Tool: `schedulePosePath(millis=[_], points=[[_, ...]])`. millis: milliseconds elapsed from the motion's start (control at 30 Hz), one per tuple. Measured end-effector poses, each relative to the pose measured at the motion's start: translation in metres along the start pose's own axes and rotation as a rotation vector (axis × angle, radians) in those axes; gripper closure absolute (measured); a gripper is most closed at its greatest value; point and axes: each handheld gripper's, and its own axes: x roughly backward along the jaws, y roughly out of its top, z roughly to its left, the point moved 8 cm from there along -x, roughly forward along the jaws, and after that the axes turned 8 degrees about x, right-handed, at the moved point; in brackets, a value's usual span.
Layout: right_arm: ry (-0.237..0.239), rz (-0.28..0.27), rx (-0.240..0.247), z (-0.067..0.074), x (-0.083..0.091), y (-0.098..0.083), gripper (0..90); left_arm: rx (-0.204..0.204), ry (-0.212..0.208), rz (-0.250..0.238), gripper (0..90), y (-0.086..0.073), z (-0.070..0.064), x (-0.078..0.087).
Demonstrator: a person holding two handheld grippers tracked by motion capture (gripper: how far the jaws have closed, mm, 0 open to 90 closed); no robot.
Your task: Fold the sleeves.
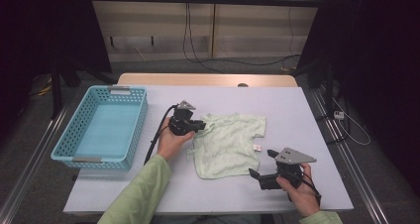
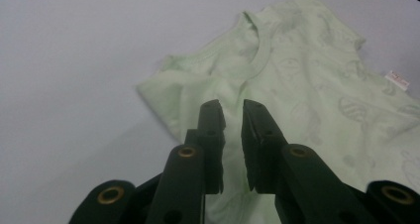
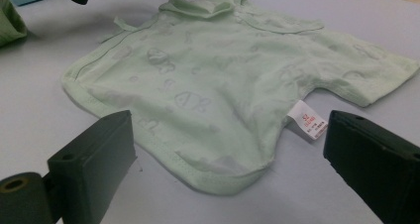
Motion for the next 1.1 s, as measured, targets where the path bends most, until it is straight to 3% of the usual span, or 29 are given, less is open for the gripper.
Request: schedulePosePath(millis=[133, 200, 400, 467, 567, 833, 933, 1100], points=[[-0.001, 0.002, 0.000, 0.000, 0.000, 0.000, 5.1, -0.024, 0.004, 0.016, 75.4, -0.009, 0.000, 0.001], [-0.001, 0.001, -0.002, 0.000, -0.001, 0.000, 5.1, -0.056, 0.002, 0.001, 74.0, -0.011, -0.003, 0.003], [0.001, 0.002, 0.002, 0.000, -0.001, 0.000, 4.9, -0.097, 0.017, 0.040, 79.1, -0.021, -0.007, -0.001], [0.002, 0.001, 0.003, 0.000, -0.001, 0.000, 4.9, -0.119, 0.024, 0.056, 84.5, -0.024, -0.007, -0.004], [0.002, 0.001, 0.002, 0.000, -0.002, 0.000, 5.0, -0.107, 0.033, 0.051, 90.0, -0.023, -0.008, -0.004], [-0.003, 0.002, -0.003, -0.001, -0.002, 0.000, 4.4, -0.091, -0.003, 0.026, 90.0, -0.020, -0.015, 0.003], [-0.005, 0.005, -0.005, -0.001, -0.002, 0.000, 4.4, -0.113, -0.006, 0.053, 90.0, -0.025, -0.016, -0.001], [-0.004, 0.003, -0.005, -0.002, -0.003, 0.000, 4.4, -0.113, 0.013, 0.065, 87.1, -0.028, -0.013, -0.004]])
